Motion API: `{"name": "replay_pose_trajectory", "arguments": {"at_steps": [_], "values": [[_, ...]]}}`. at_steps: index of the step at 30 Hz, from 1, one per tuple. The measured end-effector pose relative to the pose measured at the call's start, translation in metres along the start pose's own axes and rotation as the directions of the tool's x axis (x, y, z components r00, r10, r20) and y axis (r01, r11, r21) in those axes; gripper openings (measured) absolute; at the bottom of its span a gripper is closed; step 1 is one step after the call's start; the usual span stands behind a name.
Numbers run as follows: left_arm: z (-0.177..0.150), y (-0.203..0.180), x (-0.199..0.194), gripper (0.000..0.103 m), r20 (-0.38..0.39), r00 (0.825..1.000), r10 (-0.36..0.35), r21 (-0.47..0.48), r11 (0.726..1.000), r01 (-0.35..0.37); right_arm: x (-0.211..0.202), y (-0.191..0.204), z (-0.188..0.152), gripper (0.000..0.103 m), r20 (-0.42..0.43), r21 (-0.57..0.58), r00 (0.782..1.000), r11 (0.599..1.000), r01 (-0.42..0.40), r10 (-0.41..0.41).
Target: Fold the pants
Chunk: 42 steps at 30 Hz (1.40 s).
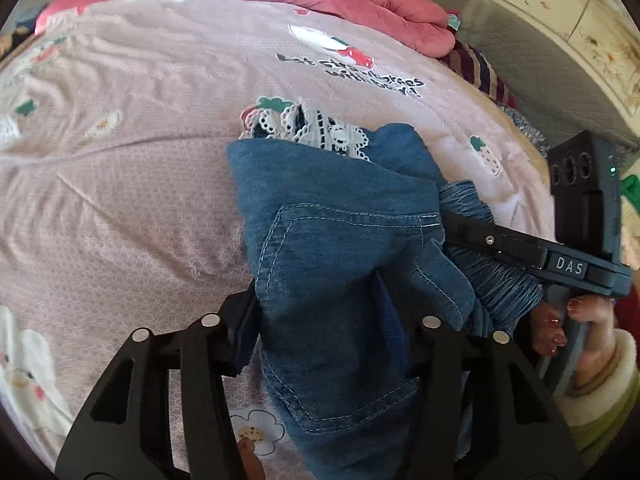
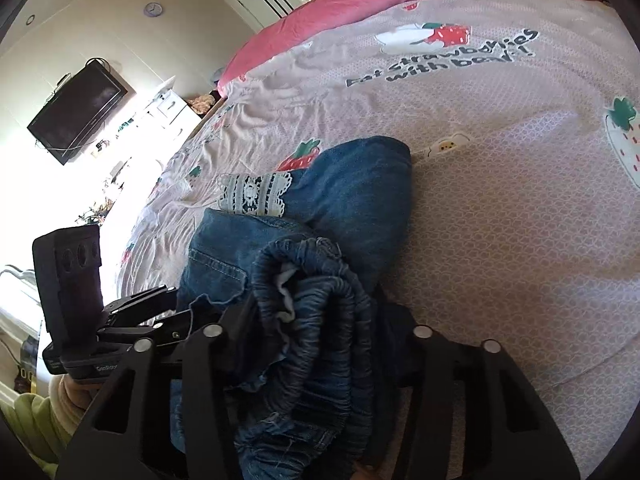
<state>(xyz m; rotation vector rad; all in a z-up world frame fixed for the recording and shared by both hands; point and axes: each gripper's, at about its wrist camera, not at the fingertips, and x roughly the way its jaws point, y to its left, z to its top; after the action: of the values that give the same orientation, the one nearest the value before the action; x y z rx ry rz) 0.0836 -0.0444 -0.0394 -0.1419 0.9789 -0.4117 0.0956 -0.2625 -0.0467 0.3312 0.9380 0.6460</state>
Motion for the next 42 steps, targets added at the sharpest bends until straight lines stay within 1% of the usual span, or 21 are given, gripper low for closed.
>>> {"name": "replay_pose_trajectory", "arguments": {"at_steps": [1, 2, 4, 7, 8, 11, 14, 17, 19, 21, 23, 25, 26, 29, 31, 33, 35, 36, 38, 42], "values": [[0.001, -0.002, -0.001, 0.032, 0.004, 1.0, 0.003, 0.012, 1.0, -0.003, -0.002, 0.004, -0.001, 0.041, 0.013, -0.022, 1.0, 1.0, 0.008, -0.007], [0.002, -0.003, -0.003, 0.029, 0.011, 1.0, 0.002, 0.014, 1.0, -0.002, -0.004, 0.011, -0.002, 0.04, 0.027, -0.057, 1.0, 0.998, 0.015, -0.013], [0.005, -0.003, -0.008, 0.02, 0.025, 1.0, -0.006, 0.008, 1.0, 0.006, -0.009, 0.021, -0.002, 0.04, 0.052, -0.094, 0.999, 0.995, 0.016, -0.012], [0.009, -0.003, -0.02, 0.02, 0.058, 0.998, -0.006, 0.018, 1.0, 0.005, -0.014, 0.039, 0.005, 0.04, 0.085, -0.147, 0.996, 0.989, 0.016, -0.003], [0.012, -0.003, -0.025, 0.02, 0.075, 0.997, 0.004, 0.021, 1.0, -0.006, -0.016, 0.045, 0.009, 0.04, 0.094, -0.163, 0.996, 0.987, 0.007, 0.009], [0.021, 0.002, -0.041, 0.02, 0.127, 0.991, 0.044, 0.028, 0.998, -0.048, -0.014, 0.062, 0.025, 0.04, 0.119, -0.206, 0.993, 0.978, -0.003, 0.028], [0.033, 0.012, -0.059, 0.02, 0.181, 0.979, 0.092, 0.031, 0.995, -0.1, -0.005, 0.079, 0.046, 0.04, 0.133, -0.233, 0.989, 0.972, -0.024, 0.056], [0.044, 0.029, -0.068, 0.02, 0.204, 0.971, 0.128, 0.006, 0.991, -0.132, 0.012, 0.092, 0.065, 0.04, 0.133, -0.246, 0.989, 0.968, -0.037, 0.071], [0.05, 0.043, -0.067, 0.02, 0.196, 0.969, 0.152, -0.013, 0.988, -0.153, 0.029, 0.097, 0.074, 0.04, 0.116, -0.244, 0.99, 0.969, -0.044, 0.074], [0.052, 0.059, -0.059, 0.02, 0.171, 0.971, 0.166, -0.041, 0.986, -0.161, 0.05, 0.097, 0.08, 0.04, 0.084, -0.232, 0.995, 0.972, -0.04, 0.061], [0.051, 0.074, -0.046, 0.02, 0.131, 0.976, 0.176, -0.063, 0.984, -0.169, 0.068, 0.095, 0.08, 0.04, 0.054, -0.224, 0.998, 0.974, -0.022, 0.035], [0.046, 0.081, -0.035, 0.02, 0.102, 0.978, 0.185, -0.068, 0.982, -0.178, 0.085, 0.088, 0.079, 0.04, 0.017, -0.197, 1.0, 0.98, -0.008, 0.012], [0.042, 0.085, -0.03, 0.021, 0.094, 0.978, 0.188, -0.072, 0.981, -0.181, 0.089, 0.087, 0.078, 0.041, 0.011, -0.192, 1.0, 0.981, 0.0, 0.002], [0.035, 0.093, -0.024, 0.029, 0.092, 0.979, 0.184, -0.099, 0.98, -0.175, 0.099, 0.079, 0.072, 0.044, -0.017, -0.18, 0.998, 0.983, 0.049, -0.053], [0.034, 0.096, -0.021, 0.038, 0.085, 0.978, 0.19, -0.109, 0.977, -0.18, 0.104, 0.07, 0.07, 0.047, -0.042, -0.142, 0.997, 0.988, 0.057, -0.064], [0.032, 0.099, -0.019, 0.041, 0.083, 0.979, 0.184, -0.123, 0.977, -0.174, 0.107, 0.06, 0.069, 0.05, -0.058, -0.089, 0.997, 0.995, 0.047, -0.052], [0.031, 0.101, -0.019, 0.043, 0.085, 0.98, 0.182, -0.134, 0.976, -0.17, 0.108, 0.057, 0.067, 0.054, -0.059, -0.074, 0.997, 0.996, 0.05, -0.055], [0.031, 0.102, -0.02, 0.044, 0.087, 0.979, 0.184, -0.137, 0.976, -0.171, 0.107, 0.057, 0.066, 0.055, -0.057, -0.076, 0.997, 0.996, 0.053, -0.058], [0.03, 0.101, -0.021, 0.046, 0.088, 0.978, 0.191, -0.141, 0.974, -0.178, 0.104, 0.059, 0.065, 0.061, -0.049, -0.091, 0.996, 0.993, 0.076, -0.08], [0.025, 0.098, -0.025, 0.053, 0.093, 0.973, 0.212, -0.148, 0.969, -0.197, 0.096, 0.057, 0.063, 0.069, -0.032, -0.089, 0.995, 0.992, 0.094, -0.098]]}}
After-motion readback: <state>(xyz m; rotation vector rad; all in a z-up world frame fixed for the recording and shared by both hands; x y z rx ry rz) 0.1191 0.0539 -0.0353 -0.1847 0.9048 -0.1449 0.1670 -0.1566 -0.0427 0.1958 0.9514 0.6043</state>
